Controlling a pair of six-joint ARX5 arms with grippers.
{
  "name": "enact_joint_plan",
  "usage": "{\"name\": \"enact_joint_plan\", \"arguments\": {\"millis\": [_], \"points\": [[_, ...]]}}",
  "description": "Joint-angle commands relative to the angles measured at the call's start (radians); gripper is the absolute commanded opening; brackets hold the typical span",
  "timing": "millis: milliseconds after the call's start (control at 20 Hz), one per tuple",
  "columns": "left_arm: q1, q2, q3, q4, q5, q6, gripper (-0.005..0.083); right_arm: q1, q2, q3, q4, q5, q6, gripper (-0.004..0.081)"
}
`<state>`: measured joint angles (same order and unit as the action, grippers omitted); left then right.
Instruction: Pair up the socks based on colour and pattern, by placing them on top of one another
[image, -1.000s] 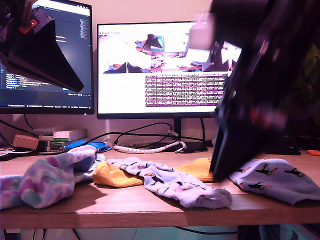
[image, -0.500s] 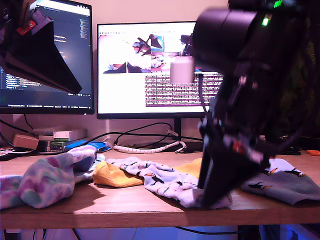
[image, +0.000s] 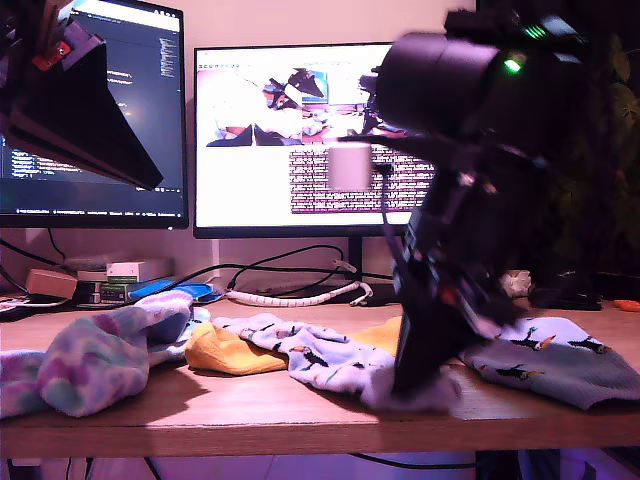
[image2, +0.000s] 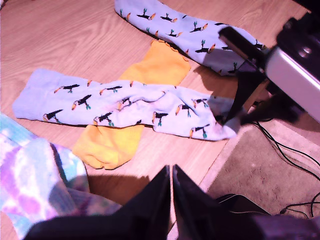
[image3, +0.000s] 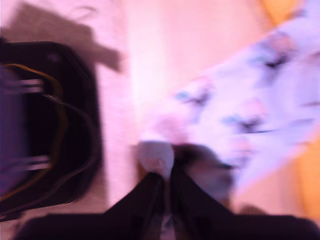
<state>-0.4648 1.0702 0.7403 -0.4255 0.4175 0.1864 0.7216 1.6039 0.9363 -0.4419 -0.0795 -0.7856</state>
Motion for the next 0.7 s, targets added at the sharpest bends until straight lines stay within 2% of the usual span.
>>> {"name": "enact_joint_plan", "arguments": {"millis": [0,150,300,400,650], "points": [[-0.003,0.003,-0.002,0.003,0.001,-0.006,-0.0019,0.004,-0.006,0.117,-0.005,0.032,0.003,-0.0012],[-0.003,0.003,-0.002,-0.005,0.001,-0.012,-0.0019,-0.003,-0.006,0.259,0.008,0.101,0.0,-0.0012],[-0.003,0.003,-0.002,-0.025,0.001,-0.014,-0.0019,-0.043,-0.006,0.374,0.111,0.226,0.0,-0.0012],[-0.003,0.003,-0.002,-0.035,0.001,-0.014,-0.0019,-0.086,-0.006,0.423,0.198,0.305,0.0,-0.0012],[-0.003,0.003,-0.002,-0.047,0.014,-0.014,-0.0019,-0.195,-0.005,0.513,0.296,0.397,0.0,-0.0012]]}}
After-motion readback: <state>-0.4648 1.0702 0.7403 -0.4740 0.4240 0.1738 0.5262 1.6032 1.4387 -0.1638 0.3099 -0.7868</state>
